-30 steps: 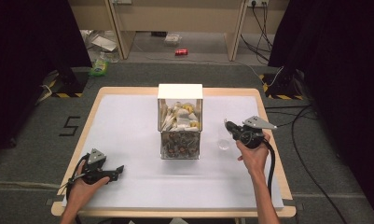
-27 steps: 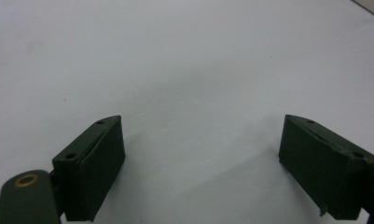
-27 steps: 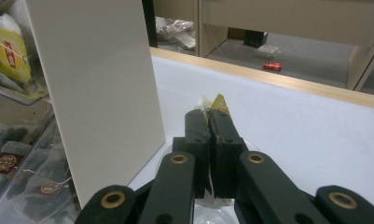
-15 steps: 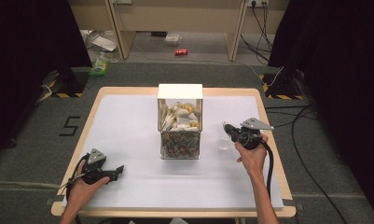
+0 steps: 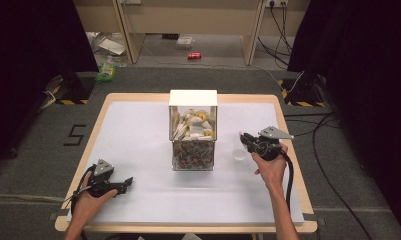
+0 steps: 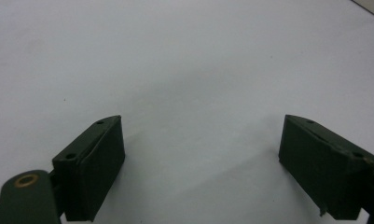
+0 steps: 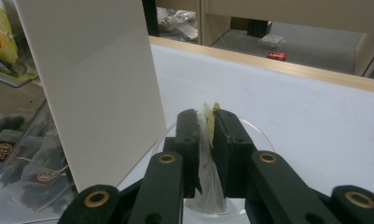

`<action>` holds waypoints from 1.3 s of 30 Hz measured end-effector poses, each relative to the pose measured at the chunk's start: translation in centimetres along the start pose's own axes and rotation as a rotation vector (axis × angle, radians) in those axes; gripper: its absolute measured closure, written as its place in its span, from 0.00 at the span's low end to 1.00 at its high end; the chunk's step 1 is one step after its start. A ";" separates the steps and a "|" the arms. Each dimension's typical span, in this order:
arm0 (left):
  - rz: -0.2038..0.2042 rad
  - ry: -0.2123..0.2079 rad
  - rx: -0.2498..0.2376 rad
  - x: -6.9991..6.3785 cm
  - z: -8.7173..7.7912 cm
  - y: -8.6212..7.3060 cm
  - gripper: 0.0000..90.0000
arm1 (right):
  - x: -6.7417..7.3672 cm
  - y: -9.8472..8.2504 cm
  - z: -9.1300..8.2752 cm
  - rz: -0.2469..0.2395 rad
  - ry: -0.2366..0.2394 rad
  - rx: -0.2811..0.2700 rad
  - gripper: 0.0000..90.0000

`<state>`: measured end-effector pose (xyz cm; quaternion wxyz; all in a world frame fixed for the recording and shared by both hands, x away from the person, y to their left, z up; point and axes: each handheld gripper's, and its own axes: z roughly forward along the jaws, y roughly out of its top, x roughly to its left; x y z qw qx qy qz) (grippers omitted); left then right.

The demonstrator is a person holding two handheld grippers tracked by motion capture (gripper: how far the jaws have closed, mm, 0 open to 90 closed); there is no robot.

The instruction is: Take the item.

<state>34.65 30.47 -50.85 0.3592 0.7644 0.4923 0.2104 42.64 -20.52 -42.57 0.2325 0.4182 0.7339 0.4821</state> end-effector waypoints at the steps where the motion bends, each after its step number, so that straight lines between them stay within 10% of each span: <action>1: 0.000 0.000 0.000 0.0 0.0 0.0 0.15 | 0.0 0.0 -0.1 -0.001 -0.001 -0.001 0.88; 39: 0.000 0.000 0.000 0.0 0.0 0.0 0.15 | 0.4 0.2 0.2 -0.081 -0.053 0.079 0.96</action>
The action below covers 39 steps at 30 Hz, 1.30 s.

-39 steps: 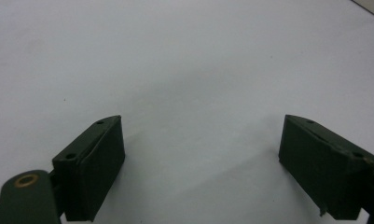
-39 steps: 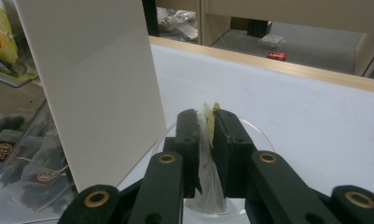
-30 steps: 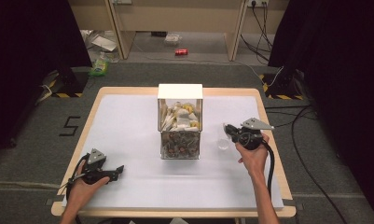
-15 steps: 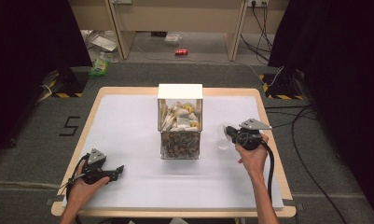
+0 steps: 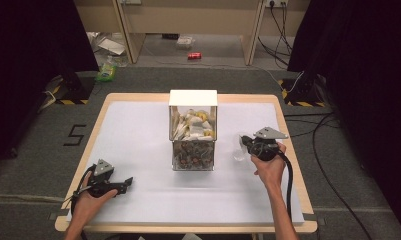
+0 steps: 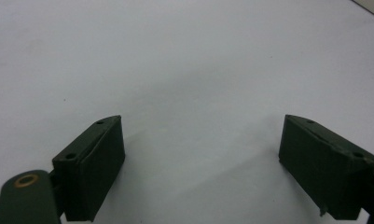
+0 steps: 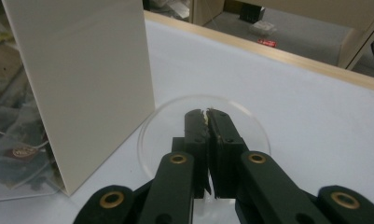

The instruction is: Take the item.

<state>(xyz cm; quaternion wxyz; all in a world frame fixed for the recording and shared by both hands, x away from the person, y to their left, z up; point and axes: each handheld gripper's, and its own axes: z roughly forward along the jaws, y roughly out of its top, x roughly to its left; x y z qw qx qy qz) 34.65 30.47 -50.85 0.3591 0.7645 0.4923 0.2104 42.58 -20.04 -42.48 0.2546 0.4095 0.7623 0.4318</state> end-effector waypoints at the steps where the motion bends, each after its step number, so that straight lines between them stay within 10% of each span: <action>1: 0.000 0.000 0.000 0.0 0.0 0.0 0.15 | 0.0 0.2 -0.2 0.003 -0.002 -0.010 0.96; 15: -0.001 0.000 -0.001 0.0 0.0 0.0 0.15 | -0.8 0.5 -2.0 0.052 0.000 -0.066 0.90; 29: 0.000 0.000 0.000 0.0 0.0 0.0 0.15 | -0.5 0.1 -2.8 0.142 -0.001 -0.088 0.45; 39: 0.000 0.000 0.000 0.0 0.0 0.0 0.15 | 0.2 0.0 -3.6 0.160 0.001 -0.116 0.38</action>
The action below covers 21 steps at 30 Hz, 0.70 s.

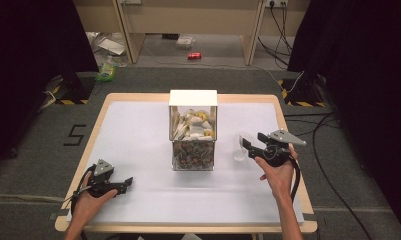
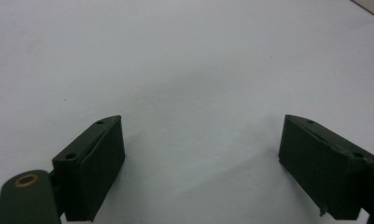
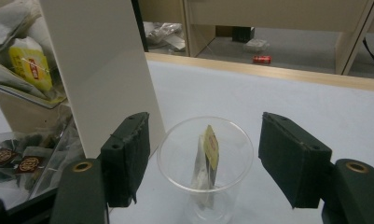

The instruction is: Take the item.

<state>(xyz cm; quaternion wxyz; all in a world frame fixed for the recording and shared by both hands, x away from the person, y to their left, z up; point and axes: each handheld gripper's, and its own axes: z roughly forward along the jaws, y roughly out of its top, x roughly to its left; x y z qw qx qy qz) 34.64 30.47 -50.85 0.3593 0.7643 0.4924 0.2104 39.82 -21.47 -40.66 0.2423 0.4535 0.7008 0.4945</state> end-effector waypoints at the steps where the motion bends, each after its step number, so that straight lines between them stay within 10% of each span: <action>1: 0.000 0.000 0.000 0.0 0.0 0.0 0.15 | 0.1 0.0 -0.1 0.000 0.003 -0.001 0.38; 21: 0.001 0.000 0.000 0.0 0.0 0.0 0.15 | 0.6 -1.2 -1.9 -0.007 0.002 0.008 0.36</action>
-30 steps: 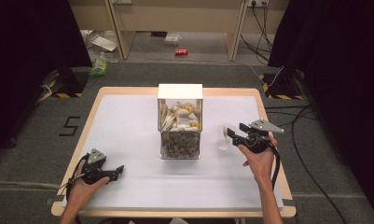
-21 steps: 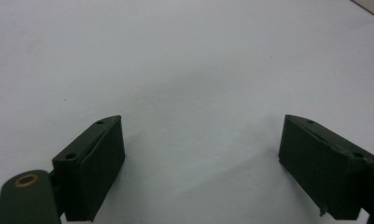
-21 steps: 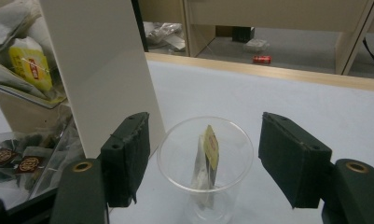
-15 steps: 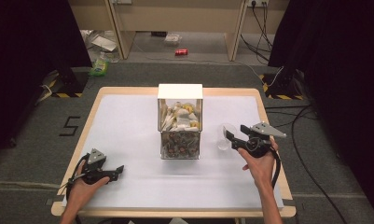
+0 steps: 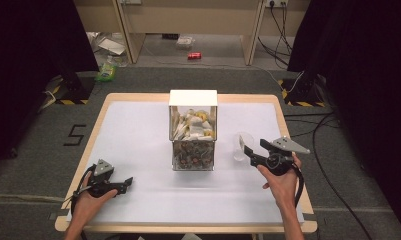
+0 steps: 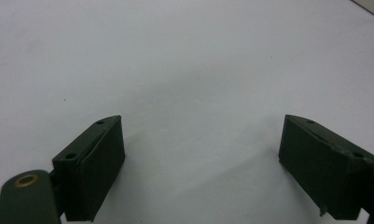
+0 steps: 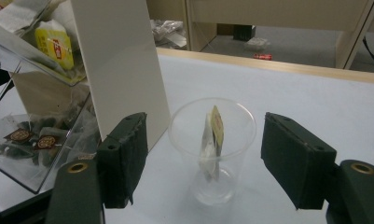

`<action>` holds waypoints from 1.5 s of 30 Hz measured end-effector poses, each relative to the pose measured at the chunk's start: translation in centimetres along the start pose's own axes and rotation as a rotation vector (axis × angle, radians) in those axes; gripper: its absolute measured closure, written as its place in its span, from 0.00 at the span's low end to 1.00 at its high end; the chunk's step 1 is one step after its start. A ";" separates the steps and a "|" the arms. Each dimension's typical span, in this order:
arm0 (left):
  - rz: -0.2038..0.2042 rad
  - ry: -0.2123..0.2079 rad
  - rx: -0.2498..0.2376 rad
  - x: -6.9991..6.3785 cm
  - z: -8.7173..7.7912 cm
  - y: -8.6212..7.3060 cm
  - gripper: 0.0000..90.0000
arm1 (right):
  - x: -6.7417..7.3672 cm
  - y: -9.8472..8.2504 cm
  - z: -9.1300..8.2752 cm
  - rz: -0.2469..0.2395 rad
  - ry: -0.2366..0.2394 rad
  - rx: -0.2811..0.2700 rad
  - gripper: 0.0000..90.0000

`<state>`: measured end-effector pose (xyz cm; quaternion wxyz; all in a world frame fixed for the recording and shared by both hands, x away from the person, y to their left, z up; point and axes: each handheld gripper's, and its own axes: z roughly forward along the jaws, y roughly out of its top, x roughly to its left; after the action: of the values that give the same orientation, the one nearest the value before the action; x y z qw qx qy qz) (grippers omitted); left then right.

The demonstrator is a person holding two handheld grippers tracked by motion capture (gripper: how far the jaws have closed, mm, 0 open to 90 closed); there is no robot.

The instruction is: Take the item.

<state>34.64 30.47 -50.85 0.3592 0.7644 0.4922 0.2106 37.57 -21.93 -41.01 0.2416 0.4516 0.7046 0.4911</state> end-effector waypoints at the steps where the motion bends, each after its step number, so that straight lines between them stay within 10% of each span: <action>1: -0.002 0.000 -0.002 0.0 0.0 0.0 0.15 | 0.0 -0.1 -0.1 -0.004 -0.001 0.003 0.36; 45: -0.001 0.001 -0.002 0.0 0.0 0.0 0.15 | 1.1 -4.5 -1.2 -0.006 0.016 0.063 0.33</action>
<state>34.64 30.44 -50.86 0.3597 0.7639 0.4925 0.2113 34.32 -22.02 -44.54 0.2231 0.4529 0.7229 0.4717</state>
